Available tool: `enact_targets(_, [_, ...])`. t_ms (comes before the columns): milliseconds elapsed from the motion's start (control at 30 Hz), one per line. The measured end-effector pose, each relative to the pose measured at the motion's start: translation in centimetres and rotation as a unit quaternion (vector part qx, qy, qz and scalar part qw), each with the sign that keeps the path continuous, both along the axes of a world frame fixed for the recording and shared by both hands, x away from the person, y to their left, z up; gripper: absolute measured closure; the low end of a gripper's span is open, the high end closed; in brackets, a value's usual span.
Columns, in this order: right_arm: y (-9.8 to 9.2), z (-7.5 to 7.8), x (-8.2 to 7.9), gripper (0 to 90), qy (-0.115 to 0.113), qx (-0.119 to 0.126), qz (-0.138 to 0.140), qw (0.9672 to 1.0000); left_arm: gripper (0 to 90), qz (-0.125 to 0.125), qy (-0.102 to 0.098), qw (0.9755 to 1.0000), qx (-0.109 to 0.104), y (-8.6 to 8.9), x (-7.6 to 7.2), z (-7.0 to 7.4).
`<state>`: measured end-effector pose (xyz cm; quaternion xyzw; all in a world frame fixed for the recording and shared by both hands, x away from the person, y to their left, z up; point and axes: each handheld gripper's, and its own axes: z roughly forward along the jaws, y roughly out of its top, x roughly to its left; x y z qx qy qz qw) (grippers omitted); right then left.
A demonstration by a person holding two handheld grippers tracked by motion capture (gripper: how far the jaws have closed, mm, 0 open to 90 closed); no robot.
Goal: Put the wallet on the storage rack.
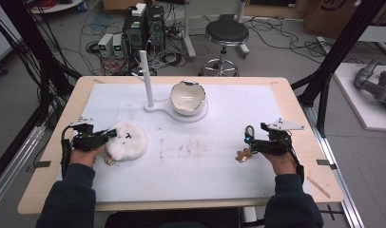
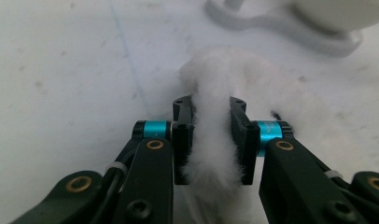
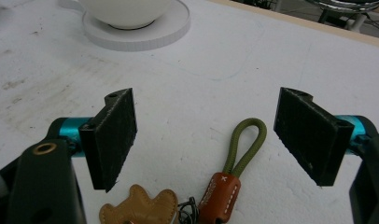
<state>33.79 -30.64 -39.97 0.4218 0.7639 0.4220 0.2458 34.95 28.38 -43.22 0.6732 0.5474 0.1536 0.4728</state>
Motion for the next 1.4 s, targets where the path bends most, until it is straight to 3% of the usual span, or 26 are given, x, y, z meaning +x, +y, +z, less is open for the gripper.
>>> enact_targets(33, [0.0,0.0,0.0,21.6,0.0,0.0,0.0,1.0,74.7,0.0,0.0,1.0,0.0,0.0,0.0,0.0])
enact_targets(67, [0.2,0.0,0.1,21.6,0.0,0.003,0.002,1.0,74.8,-0.01,-0.027,0.9995,-0.014,-0.6,-0.4,1.0])
enact_targets(100, [0.2,0.0,0.1,21.6,0.0,0.003,0.002,1.0,75.0,-0.01,-0.027,0.9995,-0.014,-0.6,-0.4,1.0])
enact_targets(133, [0.6,-0.1,0.2,21.6,0.003,0.01,0.008,0.9999,75.1,-0.021,-0.058,0.9979,-0.02,-1.6,-0.8,1.9])
enact_targets(167, [0.6,-0.1,0.2,21.6,0.003,0.01,0.008,0.9999,75.1,-0.021,-0.058,0.9979,-0.02,-1.6,-0.8,1.9])
enact_targets(200, [1.2,-0.1,0.4,21.6,0.005,0.013,0.017,0.9998,75.1,-0.035,-0.083,0.9956,-0.025,-2.7,-1.0,2.5])
enact_targets(300, [2.0,-0.1,0.6,21.6,0.009,0.019,0.029,0.9994,75.2,-0.043,-0.102,0.9936,-0.022,-3.7,-1.2,2.8])
enact_targets(333, [2.9,0.0,0.7,21.6,0.009,0.022,0.042,0.9988,75.2,-0.059,-0.123,0.9906,-0.014,-5.0,-1.4,3.0])
enact_targets(433, [4.0,0.0,0.8,21.6,0.013,0.031,0.058,0.9977,75.3,-0.069,-0.135,0.9883,-0.011,-6.1,-1.6,3.0])
enact_targets(500, [5.2,-0.2,1.0,21.6,0.015,0.042,0.078,0.996,75.3,-0.077,-0.151,0.9855,-0.012,-7.0,-1.8,3.2])
enact_targets(533, [6.4,-0.3,1.1,21.6,0.023,0.051,0.089,0.9945,75.3,-0.086,-0.166,0.9823,-0.016,-7.8,-2.0,3.5])
enact_targets(600, [6.8,-0.4,1.2,21.7,0.025,0.055,0.096,0.9936,75.3,-0.088,-0.176,0.9802,-0.022,-8.3,-2.1,3.6])
enact_targets(667, [8.8,-0.5,1.2,23.9,0.029,0.071,0.127,0.9889,75.3,-0.094,-0.202,0.9744,-0.029,-9.4,-2.5,3.9])
enact_targets(700, [8.8,-0.5,1.2,23.9,0.029,0.071,0.127,0.9889,75.2,-0.094,-0.202,0.9744,-0.029,-9.4,-2.5,3.9])
enact_targets(733, [10.1,-0.6,1.1,24.0,0.035,0.08,0.146,0.9855,75.2,-0.098,-0.218,0.9705,-0.034,-10.1,-2.8,3.9])
enact_targets(833, [11.4,-0.8,1.1,24.3,0.044,0.09,0.164,0.9814,75.1,-0.102,-0.226,0.968,-0.036,-10.8,-3.1,3.8])
enact_targets(867, [12.6,-1.1,1.1,26.7,0.06,0.105,0.185,0.9754,75.1,-0.109,-0.232,0.9658,-0.038,-11.4,-3.3,3.8])
enact_targets(900, [12.6,-1.1,1.1,26.7,0.06,0.105,0.185,0.9754,75.1,-0.109,-0.232,0.9658,-0.038,-11.4,-3.3,3.8])
enact_targets(933, [13.7,-1.5,1.1,30.1,0.071,0.112,0.209,0.9688,75.1,-0.117,-0.239,0.9634,-0.036,-11.9,-3.5,3.8])
enact_targets(967, [14.1,-1.6,1.0,30.2,0.077,0.115,0.216,0.9665,75.1,-0.117,-0.239,0.9634,-0.036,-11.9,-3.5,3.8])
enact_targets(1000, [14.7,-1.8,1.0,31.3,0.085,0.119,0.227,0.9629,75.1,-0.122,-0.246,0.9607,-0.041,-12.2,-3.7,3.8])
enact_targets(1067, [15.3,-2.0,0.9,36.2,0.092,0.118,0.239,0.9593,75.0,-0.126,-0.25,0.9587,-0.048,-12.2,-3.8,3.9])
enact_targets(1167, [15.6,-2.2,1.0,46.4,0.103,0.117,0.251,0.9552,75.0,-0.129,-0.249,0.9585,-0.049,-12.2,-3.7,3.9])
enact_targets(1200, [15.6,-2.3,1.1,72.0,0.117,0.123,0.262,0.9501,74.9,-0.132,-0.245,0.9593,-0.048,-12.2,-3.7,3.7])
enact_targets(1367, [15.2,-1.8,1.0,82.5,0.106,0.116,0.265,0.9513,74.8,-0.132,-0.232,0.9625,-0.051,-12.1,-3.5,3.2])
enact_targets(1400, [14.8,-1.5,1.1,84.5,0.097,0.121,0.259,0.9535,74.7,-0.134,-0.217,0.9658,-0.047,-12.1,-3.4,2.9])
